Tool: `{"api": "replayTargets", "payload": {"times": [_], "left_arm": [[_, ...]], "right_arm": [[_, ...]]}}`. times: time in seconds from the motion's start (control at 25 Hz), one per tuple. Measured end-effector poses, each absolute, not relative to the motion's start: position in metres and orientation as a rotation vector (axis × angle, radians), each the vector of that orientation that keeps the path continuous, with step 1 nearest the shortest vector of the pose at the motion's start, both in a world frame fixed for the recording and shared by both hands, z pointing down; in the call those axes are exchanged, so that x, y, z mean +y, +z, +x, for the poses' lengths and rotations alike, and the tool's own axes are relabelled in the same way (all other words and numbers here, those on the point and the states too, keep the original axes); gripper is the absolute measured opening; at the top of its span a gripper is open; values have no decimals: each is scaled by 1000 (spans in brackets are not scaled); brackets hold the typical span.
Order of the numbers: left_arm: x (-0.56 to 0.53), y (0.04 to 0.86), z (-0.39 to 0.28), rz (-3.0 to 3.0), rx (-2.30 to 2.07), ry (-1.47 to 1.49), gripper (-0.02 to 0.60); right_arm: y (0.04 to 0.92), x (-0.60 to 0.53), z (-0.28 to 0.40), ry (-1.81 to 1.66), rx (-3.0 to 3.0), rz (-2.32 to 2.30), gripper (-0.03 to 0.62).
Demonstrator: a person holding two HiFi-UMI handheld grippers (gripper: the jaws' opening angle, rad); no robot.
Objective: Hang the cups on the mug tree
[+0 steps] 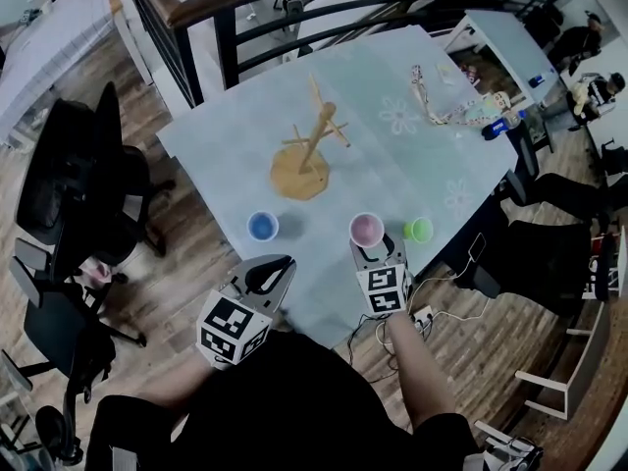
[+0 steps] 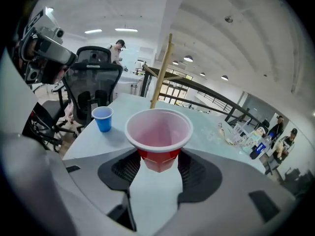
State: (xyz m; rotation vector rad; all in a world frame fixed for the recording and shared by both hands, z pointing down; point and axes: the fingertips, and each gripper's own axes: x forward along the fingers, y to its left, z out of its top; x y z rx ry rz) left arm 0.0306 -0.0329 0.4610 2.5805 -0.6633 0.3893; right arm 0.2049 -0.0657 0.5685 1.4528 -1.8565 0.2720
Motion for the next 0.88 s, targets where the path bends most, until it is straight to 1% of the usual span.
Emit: {"api": "replayTargets", "payload": {"times": [0.48,0.88], "left_arm": [[-50,457,16,2561,-726,339,34],[-62,467,-4,2500,-806,311,34]], "right_arm": [[505,-144,257,28,-1687,1484,259],[481,-209,262,-180,-1574,1407,259]]}}
